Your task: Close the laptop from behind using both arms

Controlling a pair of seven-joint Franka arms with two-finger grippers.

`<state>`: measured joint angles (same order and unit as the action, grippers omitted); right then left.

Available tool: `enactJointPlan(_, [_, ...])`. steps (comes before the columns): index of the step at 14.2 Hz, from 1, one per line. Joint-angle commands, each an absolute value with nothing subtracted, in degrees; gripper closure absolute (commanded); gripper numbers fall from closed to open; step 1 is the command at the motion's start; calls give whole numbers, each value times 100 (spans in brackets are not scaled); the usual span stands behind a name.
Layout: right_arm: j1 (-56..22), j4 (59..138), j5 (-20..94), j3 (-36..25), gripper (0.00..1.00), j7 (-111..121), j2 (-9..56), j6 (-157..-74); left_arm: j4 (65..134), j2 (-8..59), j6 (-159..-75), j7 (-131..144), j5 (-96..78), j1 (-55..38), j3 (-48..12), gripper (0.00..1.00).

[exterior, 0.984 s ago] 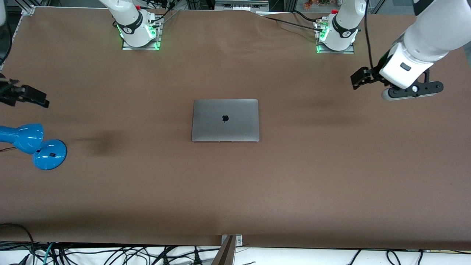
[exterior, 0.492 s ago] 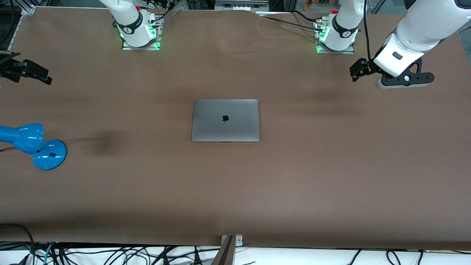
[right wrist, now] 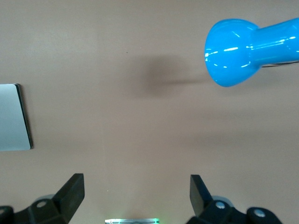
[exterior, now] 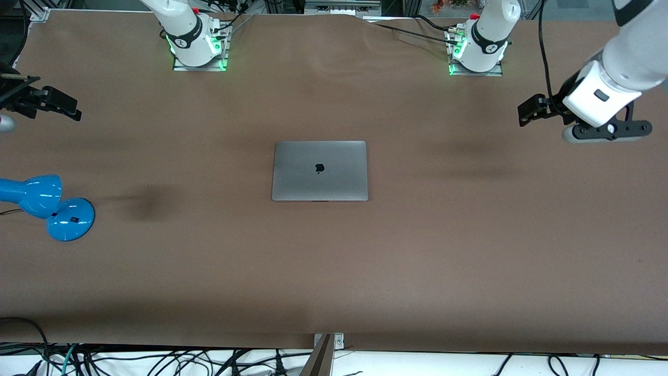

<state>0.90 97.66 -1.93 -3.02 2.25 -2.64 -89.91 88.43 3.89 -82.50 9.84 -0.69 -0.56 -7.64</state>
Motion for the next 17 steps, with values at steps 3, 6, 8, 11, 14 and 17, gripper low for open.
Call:
enactJointPlan(3, [79,9853,-97,-281,0,202,-334,-9070,8296,599,-7901,737,-114,-167,-589,0])
enactJointPlan(6, [79,9853,-88,-281,0,202,-325,-9079,9513,-286,-8654,809,-105,-141,-598,0])
enactJointPlan(8, [79,9853,-88,-281,0,202,-316,-9070,10097,-684,-8964,809,-105,-141,-598,0])
enactJointPlan(11, [79,9853,-88,-281,0,202,-316,-9079,10151,-677,-8965,817,-105,-132,-606,0])
enactJointPlan(14, [79,9853,-88,-281,0,211,-316,-9079,10064,-528,-8965,809,-105,-97,-606,0])
enactJointPlan(17, [79,9853,-88,-273,0,211,-316,-9079,10055,-457,-8965,835,-105,-88,-606,0])
